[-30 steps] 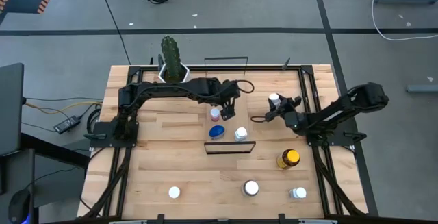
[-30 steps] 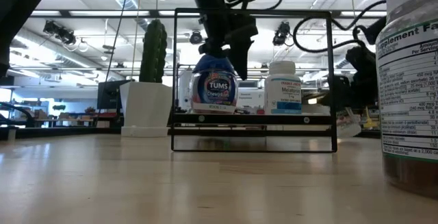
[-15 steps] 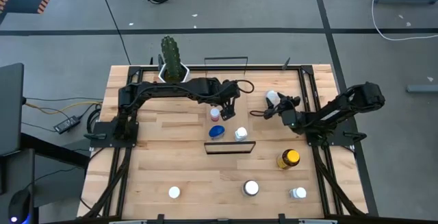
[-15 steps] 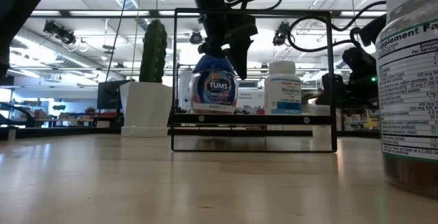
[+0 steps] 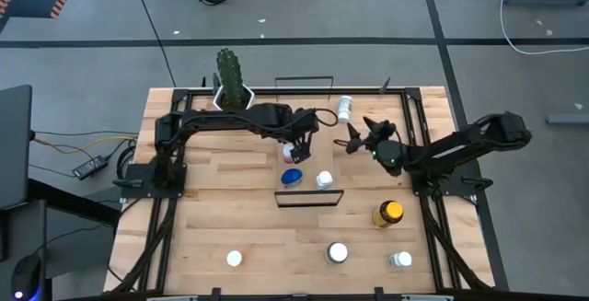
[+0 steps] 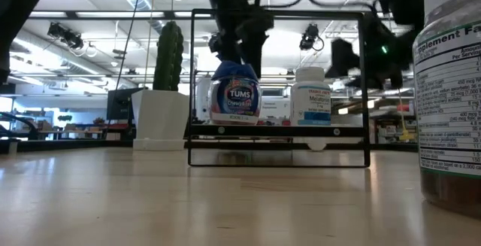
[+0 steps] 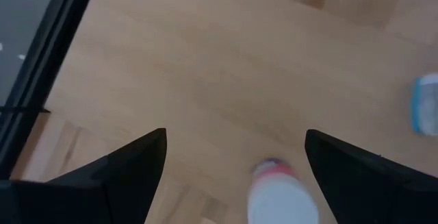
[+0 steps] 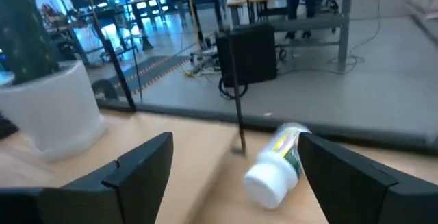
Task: Pick and place medicine bottles onto shelf by color
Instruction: Put the white medicine bottle on the shelf
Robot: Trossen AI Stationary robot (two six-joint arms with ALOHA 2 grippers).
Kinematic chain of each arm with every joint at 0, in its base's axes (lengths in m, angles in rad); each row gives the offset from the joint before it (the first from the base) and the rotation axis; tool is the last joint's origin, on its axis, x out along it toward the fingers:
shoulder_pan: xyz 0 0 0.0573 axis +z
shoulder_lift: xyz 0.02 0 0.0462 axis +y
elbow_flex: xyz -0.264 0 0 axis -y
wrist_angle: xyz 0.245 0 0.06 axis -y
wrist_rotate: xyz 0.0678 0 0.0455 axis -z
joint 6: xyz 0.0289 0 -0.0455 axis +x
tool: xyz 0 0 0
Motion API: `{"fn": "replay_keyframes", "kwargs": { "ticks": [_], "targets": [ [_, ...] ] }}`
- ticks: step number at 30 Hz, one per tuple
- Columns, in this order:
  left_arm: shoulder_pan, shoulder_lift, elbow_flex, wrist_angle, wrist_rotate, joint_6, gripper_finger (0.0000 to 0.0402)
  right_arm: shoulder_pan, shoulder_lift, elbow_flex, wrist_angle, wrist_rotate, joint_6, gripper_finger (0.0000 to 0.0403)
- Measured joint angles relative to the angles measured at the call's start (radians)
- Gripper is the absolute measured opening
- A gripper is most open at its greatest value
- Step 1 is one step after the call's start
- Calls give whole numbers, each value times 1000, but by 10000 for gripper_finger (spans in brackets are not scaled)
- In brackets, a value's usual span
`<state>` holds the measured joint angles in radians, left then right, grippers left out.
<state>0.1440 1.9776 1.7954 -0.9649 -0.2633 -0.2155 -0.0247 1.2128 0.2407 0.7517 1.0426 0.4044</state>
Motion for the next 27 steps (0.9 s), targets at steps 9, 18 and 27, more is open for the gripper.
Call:
{"fn": "replay_keyframes", "kwargs": {
  "ticks": [9,18,27],
  "targets": [
    [8,-186,0,23,26,-28,352,-131,-134,473,-990,-107,351,317],
    [39,-301,2,25,54,-27,352,-432,-31,726,-1318,-685,635,297],
    [24,-326,2,22,138,-24,352,-584,210,752,-1259,-946,606,296]
  ]
}}
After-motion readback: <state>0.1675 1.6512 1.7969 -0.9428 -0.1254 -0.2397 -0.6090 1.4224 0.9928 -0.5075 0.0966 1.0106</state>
